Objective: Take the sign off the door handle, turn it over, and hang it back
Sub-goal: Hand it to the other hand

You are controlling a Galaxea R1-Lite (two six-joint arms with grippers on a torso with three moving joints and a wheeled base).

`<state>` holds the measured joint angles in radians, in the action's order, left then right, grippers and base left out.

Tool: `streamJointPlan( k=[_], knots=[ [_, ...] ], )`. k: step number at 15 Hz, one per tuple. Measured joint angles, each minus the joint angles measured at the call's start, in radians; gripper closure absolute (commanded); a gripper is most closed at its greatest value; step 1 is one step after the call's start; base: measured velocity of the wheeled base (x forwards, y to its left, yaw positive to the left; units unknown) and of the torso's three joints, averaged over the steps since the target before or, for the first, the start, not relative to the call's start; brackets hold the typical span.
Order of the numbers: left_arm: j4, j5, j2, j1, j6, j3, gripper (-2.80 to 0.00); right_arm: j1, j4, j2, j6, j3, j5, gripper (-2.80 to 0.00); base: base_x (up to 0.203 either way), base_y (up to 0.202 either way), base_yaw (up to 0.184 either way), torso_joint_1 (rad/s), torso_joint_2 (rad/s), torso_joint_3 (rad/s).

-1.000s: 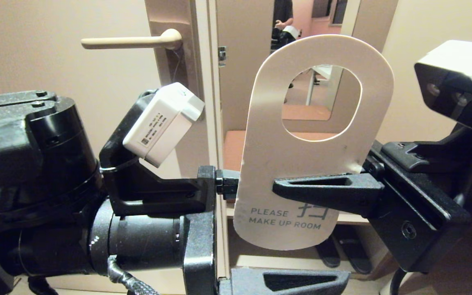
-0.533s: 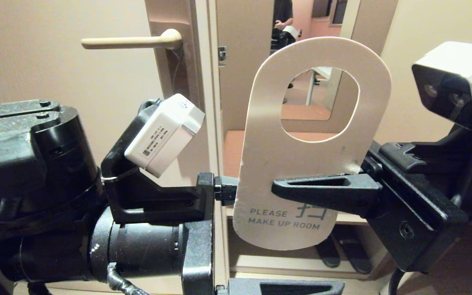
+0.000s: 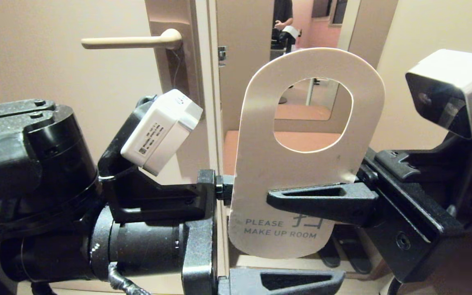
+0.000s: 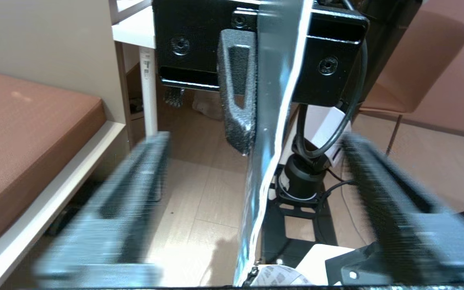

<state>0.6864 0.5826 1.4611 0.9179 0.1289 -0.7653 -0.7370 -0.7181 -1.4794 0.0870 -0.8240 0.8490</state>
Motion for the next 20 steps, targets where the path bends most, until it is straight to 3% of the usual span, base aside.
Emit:
streamJointPlan(
  k=[15,18,19,20],
  knots=[
    [-0.003,-0.005,-0.004,0.038,0.003,0.004,0.0,-0.001,0.0,0.004,0.0,0.0,-0.004,0.0,0.0,0.0,0.0,0.0,0.0,0.0],
    [-0.003,-0.006,-0.005,0.044,0.002,0.005,0.0,-0.001,0.0,0.006,0.0,0.001,-0.041,0.0,0.0,0.0,0.0,0.0,0.0,0.0],
    [-0.003,-0.006,-0.006,0.044,0.002,0.006,0.0,-0.001,0.001,0.007,0.001,0.001,-0.05,-2.8,0.0,0.0,0.0,0.0,0.0,0.0],
    [-0.005,-0.005,-0.006,0.047,0.002,0.008,0.0,0.0,0.0,0.008,0.001,0.002,-0.058,-2.8,0.0,0.0,0.0,0.0,0.0,0.0]
  ],
)
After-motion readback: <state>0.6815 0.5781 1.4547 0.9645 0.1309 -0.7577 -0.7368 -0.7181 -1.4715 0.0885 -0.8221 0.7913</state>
